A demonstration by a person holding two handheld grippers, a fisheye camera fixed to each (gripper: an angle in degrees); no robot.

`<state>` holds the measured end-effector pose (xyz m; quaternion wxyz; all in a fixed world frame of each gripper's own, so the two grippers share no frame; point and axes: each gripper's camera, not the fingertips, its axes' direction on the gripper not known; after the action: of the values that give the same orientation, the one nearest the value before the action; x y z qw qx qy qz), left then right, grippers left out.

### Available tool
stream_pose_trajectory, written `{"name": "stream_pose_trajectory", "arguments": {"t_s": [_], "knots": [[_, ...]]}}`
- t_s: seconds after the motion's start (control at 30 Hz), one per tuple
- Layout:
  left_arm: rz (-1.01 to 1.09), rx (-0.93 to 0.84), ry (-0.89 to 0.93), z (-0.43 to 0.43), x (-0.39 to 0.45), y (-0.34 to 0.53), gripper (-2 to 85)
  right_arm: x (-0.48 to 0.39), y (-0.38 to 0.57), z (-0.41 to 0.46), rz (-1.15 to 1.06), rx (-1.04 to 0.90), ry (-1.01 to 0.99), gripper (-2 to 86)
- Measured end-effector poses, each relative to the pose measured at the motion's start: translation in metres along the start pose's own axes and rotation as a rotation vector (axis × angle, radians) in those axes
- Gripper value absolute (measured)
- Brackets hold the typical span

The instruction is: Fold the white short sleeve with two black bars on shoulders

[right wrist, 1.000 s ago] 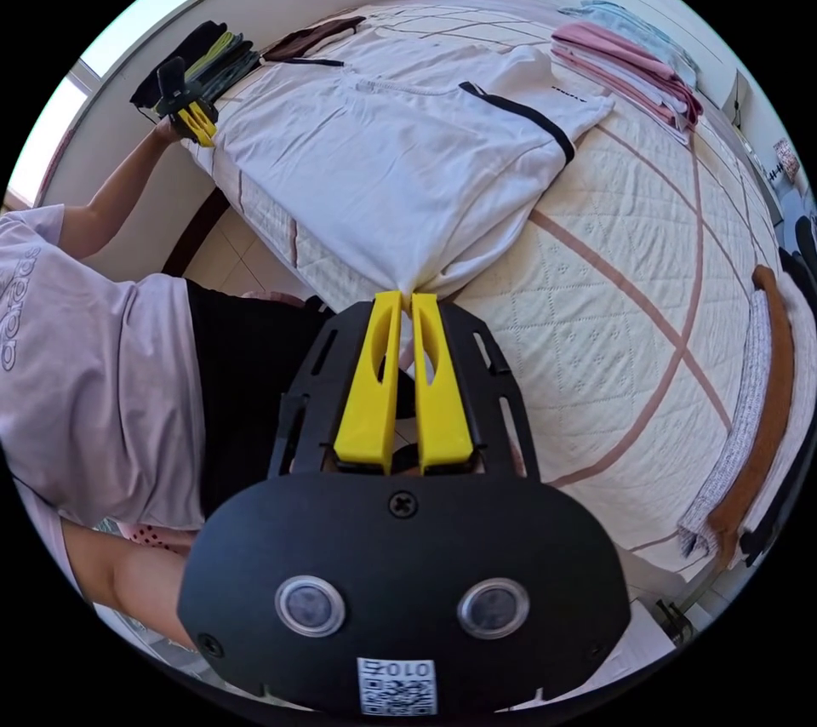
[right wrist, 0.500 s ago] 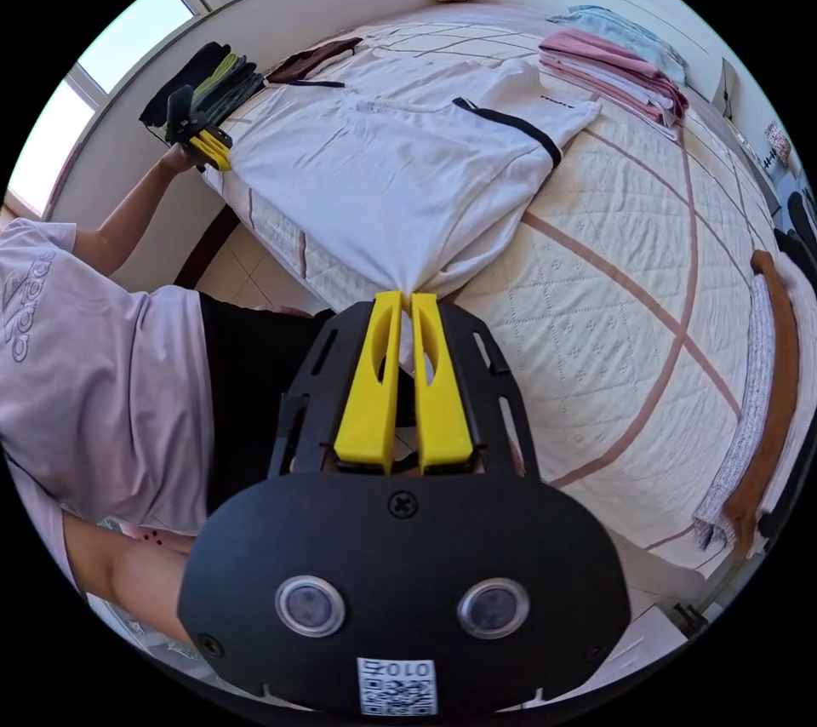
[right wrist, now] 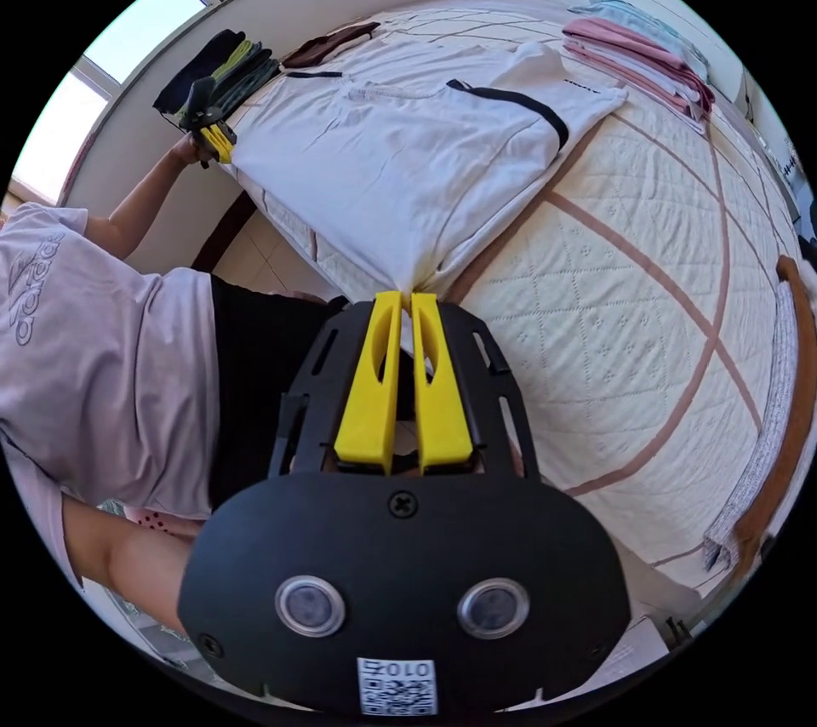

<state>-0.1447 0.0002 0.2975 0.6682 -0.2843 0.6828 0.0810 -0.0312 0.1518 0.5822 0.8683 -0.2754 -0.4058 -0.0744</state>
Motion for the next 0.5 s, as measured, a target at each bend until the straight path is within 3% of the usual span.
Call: {"name": "stream_pose_trajectory", "arguments": {"t_s": [0.1, 0.17, 0.33, 0.4, 0.5], "knots": [[-0.024, -0.063, -0.024, 0.005, 0.000, 0.004, 4.6, 0.004, 0.005, -0.010, -0.006, 0.004, -0.003, 4.9], [-0.025, -0.014, -0.028, -0.006, 0.006, 0.011, 6.1, 0.008, 0.008, -0.033, 0.007, 0.048, 0.055, 5.9], [-0.156, 0.291, -0.328, -0.079, 0.007, 0.003, 7.7, 0.023, -0.023, -0.085, 0.031, 0.239, 0.138, 6.2], [-0.184, 0.350, -0.399, -0.091, -0.006, -0.019, 8.5, 0.027, -0.050, -0.087, -0.001, 0.259, 0.138, 6.4], [-0.181, 0.297, -0.443, -0.087, -0.038, -0.063, 9.7, 0.036, -0.096, -0.074, -0.042, 0.223, 0.154, 6.6]]}}
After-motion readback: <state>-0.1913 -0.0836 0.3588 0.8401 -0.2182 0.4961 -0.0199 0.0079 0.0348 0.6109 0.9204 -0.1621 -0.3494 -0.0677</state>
